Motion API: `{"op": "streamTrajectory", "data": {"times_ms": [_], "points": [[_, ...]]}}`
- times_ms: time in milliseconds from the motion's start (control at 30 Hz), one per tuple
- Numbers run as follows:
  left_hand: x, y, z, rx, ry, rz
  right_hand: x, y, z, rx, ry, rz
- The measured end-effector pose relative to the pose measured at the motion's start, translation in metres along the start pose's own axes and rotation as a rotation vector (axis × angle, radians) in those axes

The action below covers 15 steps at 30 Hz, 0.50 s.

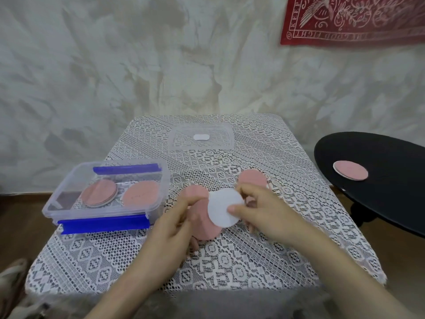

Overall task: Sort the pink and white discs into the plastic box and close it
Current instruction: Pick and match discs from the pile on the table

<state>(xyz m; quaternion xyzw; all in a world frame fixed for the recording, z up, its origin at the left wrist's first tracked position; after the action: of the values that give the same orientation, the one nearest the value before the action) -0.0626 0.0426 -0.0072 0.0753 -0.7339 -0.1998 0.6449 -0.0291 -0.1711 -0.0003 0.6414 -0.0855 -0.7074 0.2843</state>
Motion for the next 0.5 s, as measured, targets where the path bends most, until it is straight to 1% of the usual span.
{"op": "streamTrajectory", "data": {"times_ms": [100, 167, 233, 333, 433, 500], "points": [[-0.003, -0.003, 0.008, -0.054, -0.026, 0.035, 0.002, -0.020, 0.011, -0.042, 0.007, -0.052], [-0.003, -0.004, 0.012, -0.096, -0.071, 0.009, 0.004, -0.029, 0.017, -0.051, 0.046, 0.024], [-0.005, -0.003, 0.015, -0.099, -0.137, -0.097, 0.004, -0.034, 0.022, -0.020, 0.107, 0.116], [-0.005, 0.001, 0.017, -0.028, -0.204, -0.293, 0.000, -0.033, 0.027, 0.067, 0.182, 0.176], [-0.004, 0.002, 0.015, 0.017, -0.244, -0.374, -0.004, -0.029, 0.027, 0.172, 0.252, 0.277], [-0.005, 0.000, 0.013, 0.009, -0.257, -0.429, -0.005, -0.030, 0.028, 0.196, 0.290, 0.440]]}}
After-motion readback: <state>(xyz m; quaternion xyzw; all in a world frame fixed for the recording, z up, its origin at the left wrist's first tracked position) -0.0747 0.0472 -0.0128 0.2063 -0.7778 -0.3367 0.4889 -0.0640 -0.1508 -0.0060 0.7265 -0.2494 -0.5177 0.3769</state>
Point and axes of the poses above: each hand's wrist, its own z-axis away from the middle knuckle, its own y-axis out of the back of the hand, x = y × z, the point moved 2 cm from there along -z, towards the middle knuckle, and after that the axes turned 5 degrees about -y, right-handed, at the moved point
